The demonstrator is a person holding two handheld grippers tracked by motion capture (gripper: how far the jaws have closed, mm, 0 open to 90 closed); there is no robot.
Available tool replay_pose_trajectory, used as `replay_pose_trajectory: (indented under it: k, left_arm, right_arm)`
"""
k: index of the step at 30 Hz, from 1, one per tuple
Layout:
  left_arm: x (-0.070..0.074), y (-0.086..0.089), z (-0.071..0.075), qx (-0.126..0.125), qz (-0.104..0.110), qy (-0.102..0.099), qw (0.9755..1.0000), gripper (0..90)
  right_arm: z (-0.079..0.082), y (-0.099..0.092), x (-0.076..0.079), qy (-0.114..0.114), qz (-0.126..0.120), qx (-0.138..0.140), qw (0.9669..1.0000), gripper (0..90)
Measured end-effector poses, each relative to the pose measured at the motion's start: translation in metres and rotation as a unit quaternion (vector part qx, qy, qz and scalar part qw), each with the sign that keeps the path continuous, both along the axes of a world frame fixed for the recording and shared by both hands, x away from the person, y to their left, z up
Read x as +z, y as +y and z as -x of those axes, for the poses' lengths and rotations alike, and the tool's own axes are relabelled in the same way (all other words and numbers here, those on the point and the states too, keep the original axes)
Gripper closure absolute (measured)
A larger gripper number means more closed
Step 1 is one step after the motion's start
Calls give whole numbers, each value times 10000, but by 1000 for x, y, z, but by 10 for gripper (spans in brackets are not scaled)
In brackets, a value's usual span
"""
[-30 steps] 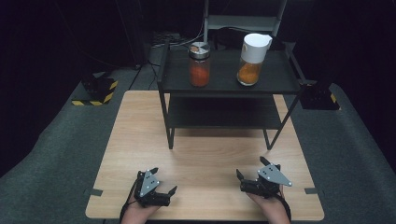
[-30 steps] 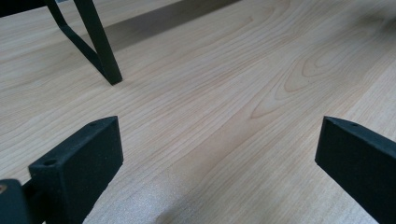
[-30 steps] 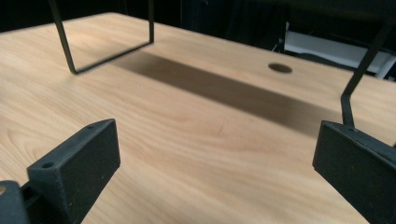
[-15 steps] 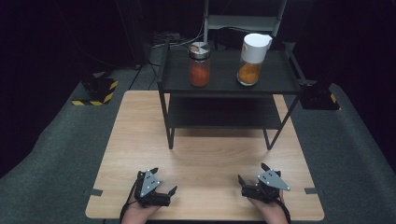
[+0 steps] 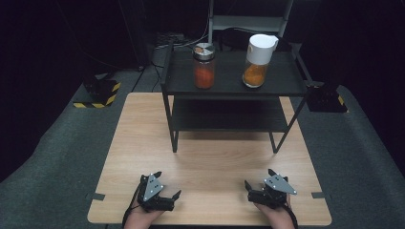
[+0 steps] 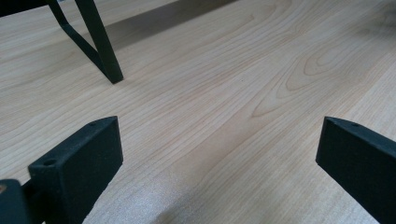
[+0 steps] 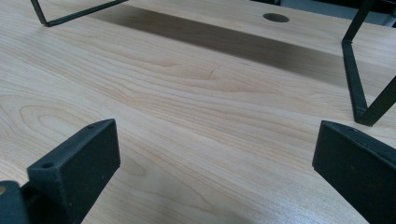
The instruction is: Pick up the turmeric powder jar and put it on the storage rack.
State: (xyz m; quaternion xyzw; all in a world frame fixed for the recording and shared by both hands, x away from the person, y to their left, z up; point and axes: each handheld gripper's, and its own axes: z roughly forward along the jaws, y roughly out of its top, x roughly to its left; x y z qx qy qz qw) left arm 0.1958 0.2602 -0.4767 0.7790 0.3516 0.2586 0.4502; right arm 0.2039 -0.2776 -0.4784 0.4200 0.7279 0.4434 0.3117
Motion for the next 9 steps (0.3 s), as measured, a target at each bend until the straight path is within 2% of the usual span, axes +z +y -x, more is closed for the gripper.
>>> replay_pose_trajectory:
  k: [9]
  left_arm:
    - [1,0,-1,52,19,65,10000,9]
  right_arm:
    - [3,-1,-2,-81,-48,-14,10000,0]
